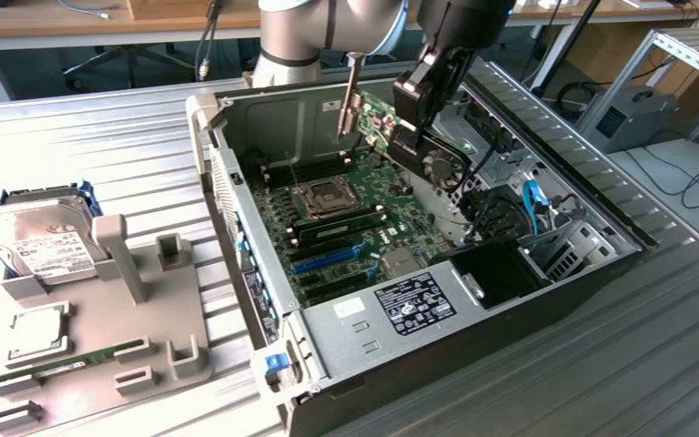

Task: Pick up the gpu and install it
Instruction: 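Insert the gpu into the slot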

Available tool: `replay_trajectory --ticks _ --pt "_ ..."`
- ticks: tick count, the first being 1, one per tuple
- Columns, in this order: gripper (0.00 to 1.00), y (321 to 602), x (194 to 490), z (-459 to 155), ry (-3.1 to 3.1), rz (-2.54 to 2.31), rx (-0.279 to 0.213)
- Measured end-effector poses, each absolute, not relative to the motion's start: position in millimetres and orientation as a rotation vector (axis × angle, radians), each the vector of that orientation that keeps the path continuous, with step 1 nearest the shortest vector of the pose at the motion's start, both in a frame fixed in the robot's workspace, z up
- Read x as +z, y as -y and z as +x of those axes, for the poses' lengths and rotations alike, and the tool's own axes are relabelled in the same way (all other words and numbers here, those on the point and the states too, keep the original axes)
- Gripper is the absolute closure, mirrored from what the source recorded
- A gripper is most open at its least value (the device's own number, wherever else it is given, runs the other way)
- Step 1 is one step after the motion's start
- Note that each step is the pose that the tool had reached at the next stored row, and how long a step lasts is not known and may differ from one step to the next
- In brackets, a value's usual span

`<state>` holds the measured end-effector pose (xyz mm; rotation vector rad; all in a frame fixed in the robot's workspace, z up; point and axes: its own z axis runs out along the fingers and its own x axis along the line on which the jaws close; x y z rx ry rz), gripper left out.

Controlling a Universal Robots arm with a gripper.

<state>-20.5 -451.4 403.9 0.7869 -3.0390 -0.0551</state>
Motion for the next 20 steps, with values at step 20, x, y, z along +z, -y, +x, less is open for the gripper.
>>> replay_trajectory --ticks 20 --pt "0.74 451.4 403.5 -20.5 3.033 0.81 -0.055"
